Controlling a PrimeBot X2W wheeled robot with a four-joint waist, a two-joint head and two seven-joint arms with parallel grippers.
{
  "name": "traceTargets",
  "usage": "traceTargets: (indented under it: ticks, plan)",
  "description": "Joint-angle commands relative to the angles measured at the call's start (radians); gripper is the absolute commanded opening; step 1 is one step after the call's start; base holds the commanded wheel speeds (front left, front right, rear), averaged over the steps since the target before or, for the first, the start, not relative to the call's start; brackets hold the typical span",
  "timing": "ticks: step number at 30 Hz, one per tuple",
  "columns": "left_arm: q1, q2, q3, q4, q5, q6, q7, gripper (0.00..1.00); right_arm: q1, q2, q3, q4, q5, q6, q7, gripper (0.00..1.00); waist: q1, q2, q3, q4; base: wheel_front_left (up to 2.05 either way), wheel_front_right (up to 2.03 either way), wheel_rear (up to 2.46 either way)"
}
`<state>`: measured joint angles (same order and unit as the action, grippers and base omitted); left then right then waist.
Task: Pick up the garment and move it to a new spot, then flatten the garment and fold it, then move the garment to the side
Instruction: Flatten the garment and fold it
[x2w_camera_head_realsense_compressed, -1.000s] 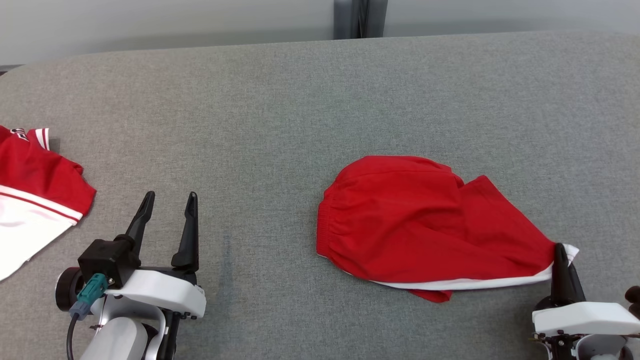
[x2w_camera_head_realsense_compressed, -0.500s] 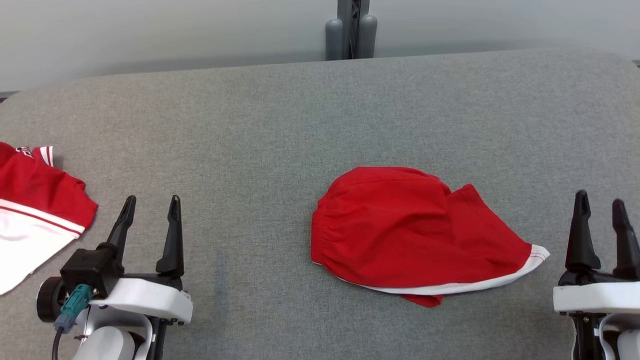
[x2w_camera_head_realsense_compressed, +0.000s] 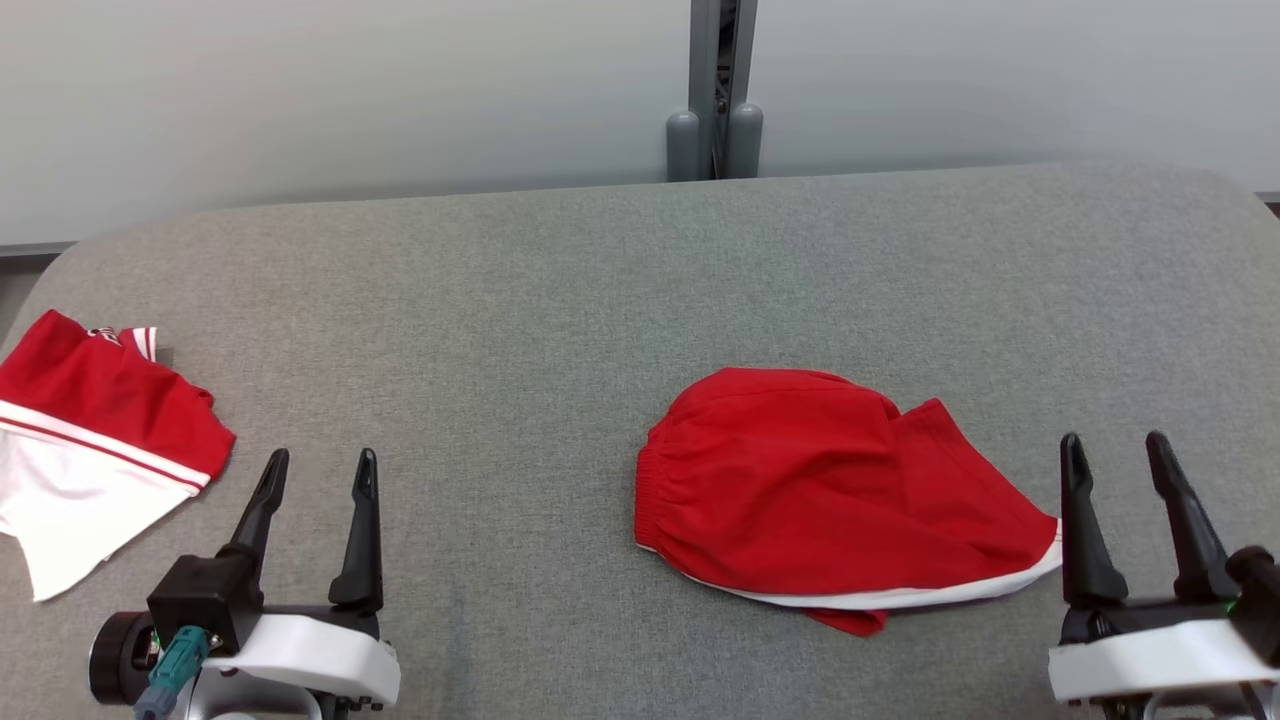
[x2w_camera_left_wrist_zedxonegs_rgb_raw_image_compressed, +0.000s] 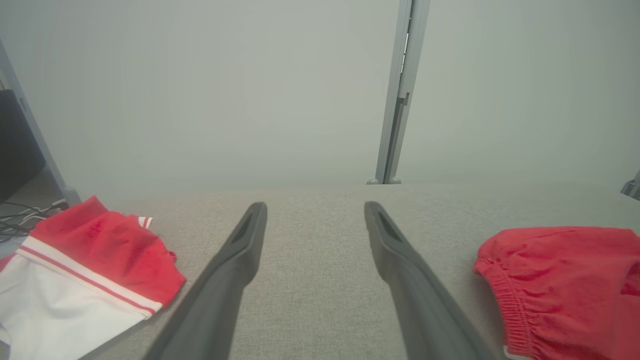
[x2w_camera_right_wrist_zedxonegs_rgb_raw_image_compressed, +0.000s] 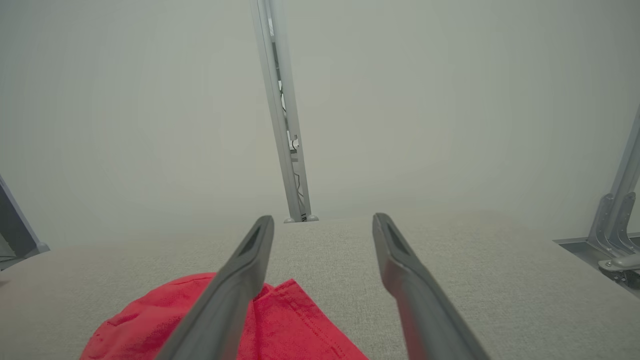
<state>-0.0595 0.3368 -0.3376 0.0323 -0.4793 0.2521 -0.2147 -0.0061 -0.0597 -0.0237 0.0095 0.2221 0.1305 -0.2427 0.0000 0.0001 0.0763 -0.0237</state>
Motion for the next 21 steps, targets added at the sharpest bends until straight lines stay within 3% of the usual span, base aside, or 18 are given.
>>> traceTargets:
  ticks: [1,14,18,21]
  plan:
    - [0.014,0.004,-0.001,-0.005,0.004,0.008,0.002,1.0,0.03,0.001,-0.003,-0.004,0.004,0.001,0.013,1.0,0.0,-0.0001,-0.01,0.01,0.0,0.0,0.0]
    - [0.04,0.008,-0.006,-0.017,-0.002,0.022,0.005,1.0,0.08,0.007,-0.003,-0.02,0.026,0.001,0.047,1.0,0.0,-0.0001,-0.019,0.017,0.0,0.0,0.0]
    - [0.017,0.014,-0.025,-0.026,0.005,0.007,0.019,1.0,0.073,0.007,-0.001,-0.025,0.029,0.001,0.049,1.0,0.0,-0.0001,-0.01,0.017,0.0,0.0,0.0]
    - [-0.009,0.02,-0.061,-0.037,0.006,-0.03,0.058,1.0,0.064,0.007,0.004,-0.028,0.026,0.001,0.057,1.0,0.0,-0.0001,0.005,0.01,0.0,0.0,0.0]
